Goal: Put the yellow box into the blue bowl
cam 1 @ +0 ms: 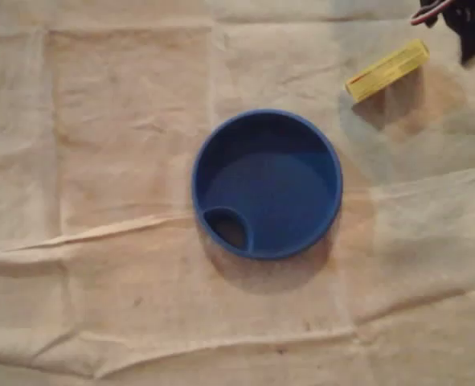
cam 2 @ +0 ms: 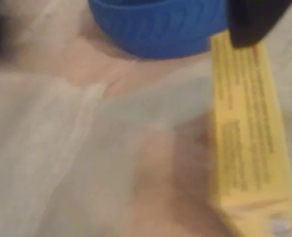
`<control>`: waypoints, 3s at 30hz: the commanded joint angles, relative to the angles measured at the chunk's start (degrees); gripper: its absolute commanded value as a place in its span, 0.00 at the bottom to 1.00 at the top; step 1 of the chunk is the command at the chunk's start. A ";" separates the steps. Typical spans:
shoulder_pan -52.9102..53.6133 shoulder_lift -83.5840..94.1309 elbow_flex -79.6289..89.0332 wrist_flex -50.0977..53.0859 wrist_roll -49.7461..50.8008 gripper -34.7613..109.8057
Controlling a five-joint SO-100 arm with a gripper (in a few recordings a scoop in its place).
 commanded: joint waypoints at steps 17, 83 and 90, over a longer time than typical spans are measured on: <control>0.44 -0.88 3.60 0.88 -0.70 0.46; 1.58 -25.22 2.46 -8.17 -0.70 0.46; 1.14 -25.22 2.46 -8.53 -0.70 0.46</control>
